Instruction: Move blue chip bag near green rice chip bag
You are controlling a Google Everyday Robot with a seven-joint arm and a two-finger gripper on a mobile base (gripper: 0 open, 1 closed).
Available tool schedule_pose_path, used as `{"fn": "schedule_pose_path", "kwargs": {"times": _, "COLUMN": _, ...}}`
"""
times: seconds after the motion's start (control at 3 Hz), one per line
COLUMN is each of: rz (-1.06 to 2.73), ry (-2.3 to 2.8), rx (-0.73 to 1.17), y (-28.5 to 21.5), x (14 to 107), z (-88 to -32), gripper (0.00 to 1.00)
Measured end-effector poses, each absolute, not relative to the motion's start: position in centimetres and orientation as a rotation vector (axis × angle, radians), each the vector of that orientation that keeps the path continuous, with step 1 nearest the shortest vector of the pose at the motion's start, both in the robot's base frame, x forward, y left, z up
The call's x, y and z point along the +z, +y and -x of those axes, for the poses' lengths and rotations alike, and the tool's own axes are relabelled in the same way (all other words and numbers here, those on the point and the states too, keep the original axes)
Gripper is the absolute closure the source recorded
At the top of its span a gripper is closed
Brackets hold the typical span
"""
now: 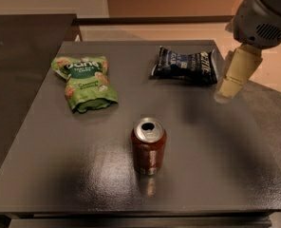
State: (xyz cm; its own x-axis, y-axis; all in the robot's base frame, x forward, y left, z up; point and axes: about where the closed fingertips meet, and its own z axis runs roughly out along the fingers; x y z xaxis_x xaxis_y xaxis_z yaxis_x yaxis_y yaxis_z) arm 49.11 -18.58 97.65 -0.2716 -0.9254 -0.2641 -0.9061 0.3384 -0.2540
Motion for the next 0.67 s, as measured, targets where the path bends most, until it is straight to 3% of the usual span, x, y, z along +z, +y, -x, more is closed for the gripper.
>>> {"fn": "schedule_pose_path", "kwargs": {"times": 0.67, "rz": 1.509, "ry": 2.293, "rx": 0.001, "y": -15.2, "x": 96.4, "z": -56.7, "gripper": 0.0}}
